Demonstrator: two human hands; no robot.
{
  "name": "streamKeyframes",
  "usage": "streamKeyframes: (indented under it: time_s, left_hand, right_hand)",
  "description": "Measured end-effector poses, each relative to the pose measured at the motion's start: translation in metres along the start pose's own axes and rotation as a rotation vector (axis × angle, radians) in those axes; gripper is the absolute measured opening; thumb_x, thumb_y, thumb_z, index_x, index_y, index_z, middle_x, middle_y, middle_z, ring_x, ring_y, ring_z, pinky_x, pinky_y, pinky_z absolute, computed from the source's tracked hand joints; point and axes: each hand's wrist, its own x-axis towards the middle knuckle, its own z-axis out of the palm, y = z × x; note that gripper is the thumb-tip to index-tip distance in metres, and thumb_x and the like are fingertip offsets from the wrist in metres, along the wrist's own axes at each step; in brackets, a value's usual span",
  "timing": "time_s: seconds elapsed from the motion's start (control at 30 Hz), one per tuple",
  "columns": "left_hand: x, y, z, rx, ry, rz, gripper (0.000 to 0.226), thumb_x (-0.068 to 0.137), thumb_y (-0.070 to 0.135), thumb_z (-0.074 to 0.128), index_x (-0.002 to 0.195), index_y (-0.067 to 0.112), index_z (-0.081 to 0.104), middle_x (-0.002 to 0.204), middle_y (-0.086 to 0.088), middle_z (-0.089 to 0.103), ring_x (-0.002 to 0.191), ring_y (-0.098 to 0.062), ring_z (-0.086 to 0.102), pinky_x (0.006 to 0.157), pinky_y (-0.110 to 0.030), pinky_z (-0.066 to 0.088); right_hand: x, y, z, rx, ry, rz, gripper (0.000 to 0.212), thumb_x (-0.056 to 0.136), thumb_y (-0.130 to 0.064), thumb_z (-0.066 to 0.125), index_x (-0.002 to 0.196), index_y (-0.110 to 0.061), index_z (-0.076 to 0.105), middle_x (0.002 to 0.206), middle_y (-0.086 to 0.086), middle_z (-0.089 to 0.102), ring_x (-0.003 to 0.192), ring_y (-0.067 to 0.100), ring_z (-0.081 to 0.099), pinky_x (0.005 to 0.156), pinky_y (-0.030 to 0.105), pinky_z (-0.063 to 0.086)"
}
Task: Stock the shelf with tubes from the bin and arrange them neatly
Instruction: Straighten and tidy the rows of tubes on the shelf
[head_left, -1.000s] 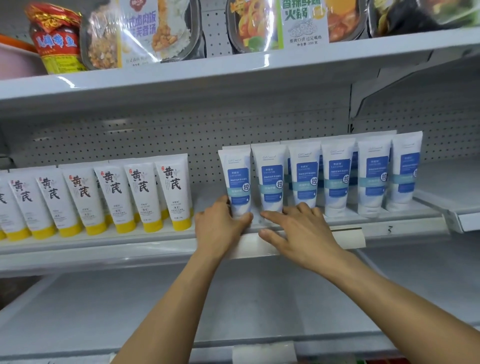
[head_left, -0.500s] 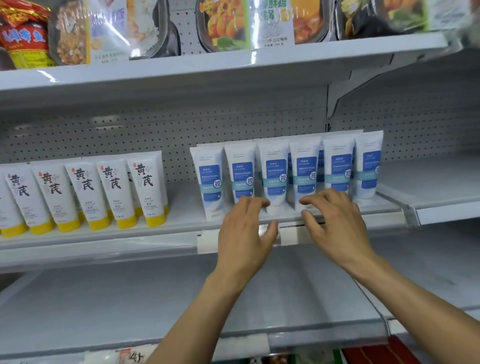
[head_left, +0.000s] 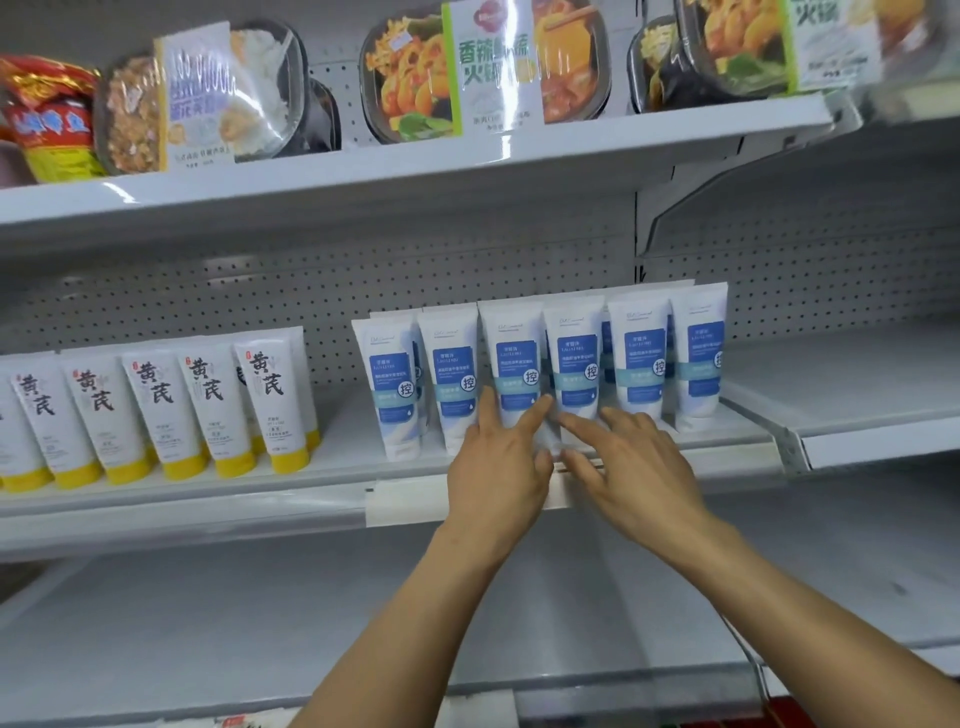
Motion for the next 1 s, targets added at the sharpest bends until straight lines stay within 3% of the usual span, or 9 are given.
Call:
streamKeyframes:
  time_s: [0.1,0.3,0.53,0.73,0.8,0.9,1.0]
  left_hand:
    - [0.007,-0.002,0.002,0.016,-0.037,-0.018,0.056,0.091,0.026,0.049,0.145,0.039,0.035,0.151,-0.007,0.025,0.123,-0.028,0.048,0.095,-0.038,0.046]
    - [0.01,-0.002,0.005,0.053,-0.077,-0.033,0.057,0.09,0.029,0.049,0.145,0.039,0.035,0.144,-0.007,0.04,0.126,-0.026,0.046,0.099,-0.039,0.044]
    - [0.006,0.0,0.003,0.051,-0.086,-0.033,0.06,0.09,0.037,0.055,0.145,0.037,0.032,0.139,-0.008,0.04,0.128,-0.026,0.043,0.101,-0.037,0.042]
    - [0.006,0.001,0.001,0.091,-0.111,-0.019,0.063,0.091,0.036,0.054,0.148,0.038,0.027,0.142,-0.009,0.038,0.127,-0.027,0.043,0.103,-0.036,0.038]
    - [0.001,0.005,-0.005,0.127,-0.103,-0.01,0.065,0.092,0.036,0.053,0.15,0.038,0.023,0.143,-0.01,0.037,0.125,-0.028,0.043,0.102,-0.036,0.038]
    - [-0.009,0.019,-0.014,0.213,0.042,0.043,0.063,0.091,0.04,0.053,0.148,0.03,0.029,0.138,-0.006,0.041,0.122,-0.027,0.044,0.095,-0.036,0.042]
    - [0.002,0.038,-0.018,0.15,0.258,0.214,0.06,0.083,0.042,0.061,0.138,0.022,0.047,0.123,-0.004,0.054,0.109,-0.025,0.054,0.085,-0.038,0.045]
  right_hand:
    - [0.005,-0.001,0.001,-0.013,-0.037,-0.005,0.051,0.097,-0.04,0.042,0.147,-0.04,0.032,0.136,0.006,0.051,0.119,0.027,0.046,0.094,0.036,0.04]
    - [0.007,-0.001,0.003,-0.035,-0.081,0.002,0.052,0.096,-0.039,0.041,0.148,-0.039,0.03,0.139,0.007,0.047,0.122,0.025,0.042,0.098,0.035,0.037]
    - [0.007,-0.002,0.005,-0.019,-0.073,0.0,0.053,0.095,-0.046,0.044,0.147,-0.039,0.033,0.138,0.007,0.048,0.122,0.025,0.041,0.1,0.035,0.036]
    - [0.004,-0.003,0.001,0.009,-0.067,-0.016,0.052,0.096,-0.039,0.047,0.147,-0.037,0.035,0.139,0.007,0.047,0.123,0.025,0.041,0.101,0.035,0.036]
    - [-0.001,0.0,-0.004,0.064,0.005,-0.036,0.047,0.093,-0.033,0.054,0.14,-0.035,0.047,0.133,0.005,0.053,0.119,0.025,0.046,0.095,0.034,0.04]
    - [-0.006,0.019,-0.015,0.121,0.275,-0.051,0.027,0.084,-0.024,0.068,0.111,-0.025,0.07,0.104,0.001,0.065,0.098,0.025,0.059,0.078,0.035,0.042]
    - [-0.001,0.049,-0.031,0.244,0.422,0.117,0.024,0.084,-0.025,0.068,0.108,-0.021,0.062,0.104,-0.002,0.062,0.097,0.021,0.058,0.08,0.037,0.044]
